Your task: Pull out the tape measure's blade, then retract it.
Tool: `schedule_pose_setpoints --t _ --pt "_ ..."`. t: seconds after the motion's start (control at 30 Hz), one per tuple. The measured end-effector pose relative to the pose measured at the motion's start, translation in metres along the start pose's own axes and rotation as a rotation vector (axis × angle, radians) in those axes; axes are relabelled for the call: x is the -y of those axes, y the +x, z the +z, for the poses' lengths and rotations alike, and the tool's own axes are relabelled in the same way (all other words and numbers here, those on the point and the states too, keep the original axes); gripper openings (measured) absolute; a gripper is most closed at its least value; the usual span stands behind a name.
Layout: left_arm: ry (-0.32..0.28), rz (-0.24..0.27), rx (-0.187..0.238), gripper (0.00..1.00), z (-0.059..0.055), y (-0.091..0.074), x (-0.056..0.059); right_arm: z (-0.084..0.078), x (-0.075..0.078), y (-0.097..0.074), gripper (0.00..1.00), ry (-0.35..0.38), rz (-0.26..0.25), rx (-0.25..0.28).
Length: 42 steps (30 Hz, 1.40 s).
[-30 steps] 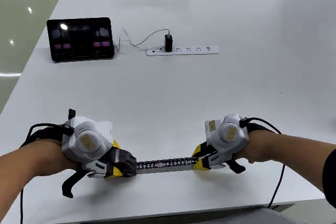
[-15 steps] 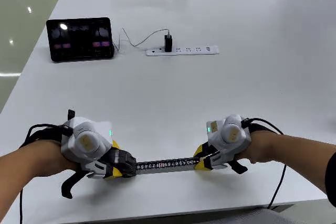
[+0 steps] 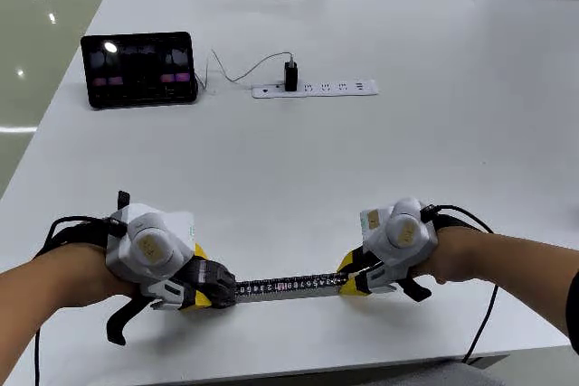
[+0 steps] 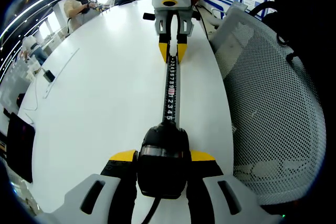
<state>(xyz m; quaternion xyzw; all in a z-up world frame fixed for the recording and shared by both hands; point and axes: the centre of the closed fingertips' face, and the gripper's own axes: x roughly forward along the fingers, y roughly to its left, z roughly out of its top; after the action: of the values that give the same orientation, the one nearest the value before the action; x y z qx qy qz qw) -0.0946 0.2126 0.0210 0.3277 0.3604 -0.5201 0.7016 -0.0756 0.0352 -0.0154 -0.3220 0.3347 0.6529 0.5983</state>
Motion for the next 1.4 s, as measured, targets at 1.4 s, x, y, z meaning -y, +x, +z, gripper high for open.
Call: schedule_pose_setpoints --t 1.4 --pt "-0.003 0.001 0.002 0.30 0.001 0.001 0.001 -0.017 0.000 -0.013 0.10 0.021 -0.007 0.001"
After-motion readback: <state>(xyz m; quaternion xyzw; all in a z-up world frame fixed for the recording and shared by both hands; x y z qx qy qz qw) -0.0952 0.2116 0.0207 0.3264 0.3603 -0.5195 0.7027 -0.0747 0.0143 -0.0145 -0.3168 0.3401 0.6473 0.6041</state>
